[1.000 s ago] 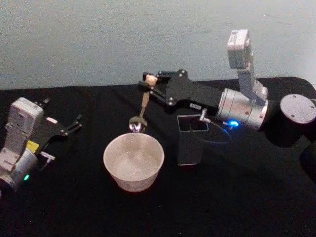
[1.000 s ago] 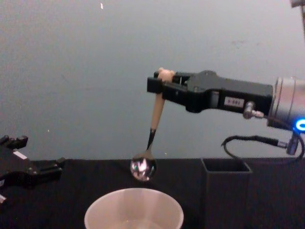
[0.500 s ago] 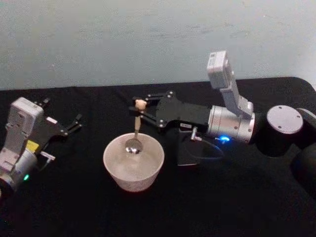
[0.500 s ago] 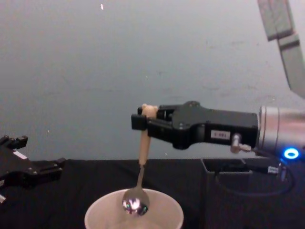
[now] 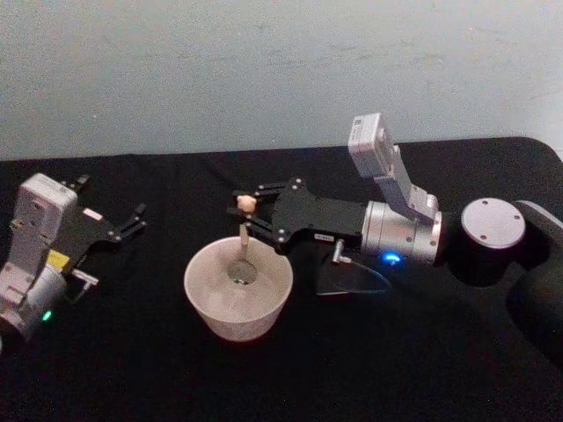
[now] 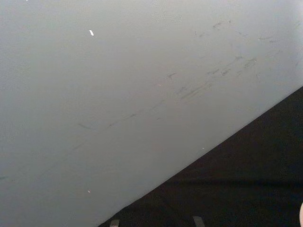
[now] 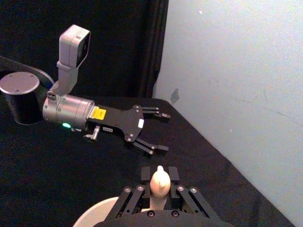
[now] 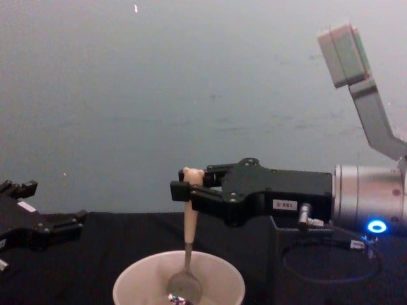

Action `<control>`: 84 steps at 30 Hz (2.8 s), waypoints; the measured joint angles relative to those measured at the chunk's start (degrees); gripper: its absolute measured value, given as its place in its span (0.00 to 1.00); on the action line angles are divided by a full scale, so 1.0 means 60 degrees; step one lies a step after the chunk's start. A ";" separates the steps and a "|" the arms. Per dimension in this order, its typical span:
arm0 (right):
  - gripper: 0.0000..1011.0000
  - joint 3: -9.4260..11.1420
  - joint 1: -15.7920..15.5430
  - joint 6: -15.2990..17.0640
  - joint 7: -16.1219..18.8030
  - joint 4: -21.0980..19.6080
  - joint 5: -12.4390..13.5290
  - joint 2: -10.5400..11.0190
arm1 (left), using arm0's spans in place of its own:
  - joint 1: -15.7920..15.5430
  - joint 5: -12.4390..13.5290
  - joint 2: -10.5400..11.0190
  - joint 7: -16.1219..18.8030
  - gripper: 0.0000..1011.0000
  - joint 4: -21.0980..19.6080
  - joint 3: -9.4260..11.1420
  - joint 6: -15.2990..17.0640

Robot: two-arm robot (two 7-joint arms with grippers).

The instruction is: Pick up the stirring spoon with one hand, stir inside the cup, then place it back in its original position.

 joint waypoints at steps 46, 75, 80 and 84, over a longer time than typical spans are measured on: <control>0.21 -0.0077 -0.0646 0.0461 0.0101 -0.1125 0.0233 0.0392 | 0.0000 0.0000 0.0000 0.0000 0.99 0.0000 0.0000 0.0000; 0.21 0.0365 -0.0508 0.0368 -0.0420 -0.0772 -0.0122 0.0442 | 0.0000 0.0000 0.0000 0.0000 0.99 0.0000 0.0000 0.0000; 0.21 0.0399 -0.0764 0.0517 -0.0403 -0.1208 -0.0012 0.0645 | 0.0000 0.0001 0.0000 0.0000 0.99 0.0000 0.0001 0.0000; 0.21 0.0335 -0.0917 0.0611 -0.0292 -0.1480 0.0075 0.0750 | 0.0000 0.0000 0.0000 0.0000 0.99 0.0000 0.0000 0.0000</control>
